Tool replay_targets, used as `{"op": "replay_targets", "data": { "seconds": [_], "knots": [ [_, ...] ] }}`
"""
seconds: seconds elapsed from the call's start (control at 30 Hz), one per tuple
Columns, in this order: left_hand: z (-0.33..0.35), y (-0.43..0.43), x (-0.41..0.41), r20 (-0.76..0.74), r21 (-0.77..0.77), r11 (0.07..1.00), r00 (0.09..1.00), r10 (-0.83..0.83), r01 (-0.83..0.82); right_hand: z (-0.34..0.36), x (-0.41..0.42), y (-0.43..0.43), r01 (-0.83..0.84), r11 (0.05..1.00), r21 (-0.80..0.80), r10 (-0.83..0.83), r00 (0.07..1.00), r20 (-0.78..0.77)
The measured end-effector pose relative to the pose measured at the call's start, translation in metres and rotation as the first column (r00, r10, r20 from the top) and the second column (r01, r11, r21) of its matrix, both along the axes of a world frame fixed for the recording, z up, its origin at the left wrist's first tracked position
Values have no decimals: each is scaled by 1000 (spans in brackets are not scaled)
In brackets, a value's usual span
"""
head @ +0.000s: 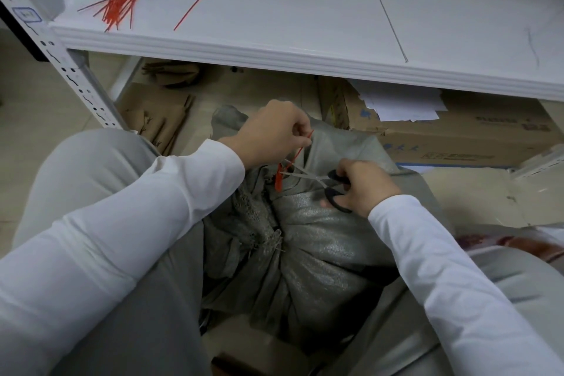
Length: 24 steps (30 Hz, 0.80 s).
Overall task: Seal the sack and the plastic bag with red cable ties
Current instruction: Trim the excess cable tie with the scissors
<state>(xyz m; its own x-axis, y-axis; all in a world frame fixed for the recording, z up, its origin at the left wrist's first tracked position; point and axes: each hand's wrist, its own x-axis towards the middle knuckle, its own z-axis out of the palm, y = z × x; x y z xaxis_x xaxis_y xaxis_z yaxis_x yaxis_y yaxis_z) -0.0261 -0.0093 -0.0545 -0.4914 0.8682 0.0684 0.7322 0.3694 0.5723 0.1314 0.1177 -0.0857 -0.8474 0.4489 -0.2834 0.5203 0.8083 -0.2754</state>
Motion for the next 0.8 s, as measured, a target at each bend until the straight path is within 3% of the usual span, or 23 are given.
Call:
{"op": "replay_targets", "data": {
  "seconds": [0.17, 0.53, 0.8],
  "knots": [
    [4, 0, 1, 13, 58, 998, 1000, -15, 15, -9, -9, -11, -3, 1000, 3, 4, 993, -118],
    [6, -2, 1, 4, 147, 989, 1000, 9, -9, -25, -17, -29, -42, 996, 75, 41, 999, 21],
    [5, 0, -3, 31, 150, 988, 999, 32, -36, -22, -16, -32, 23, 977, -211, -19, 1000, 22]
  ]
}}
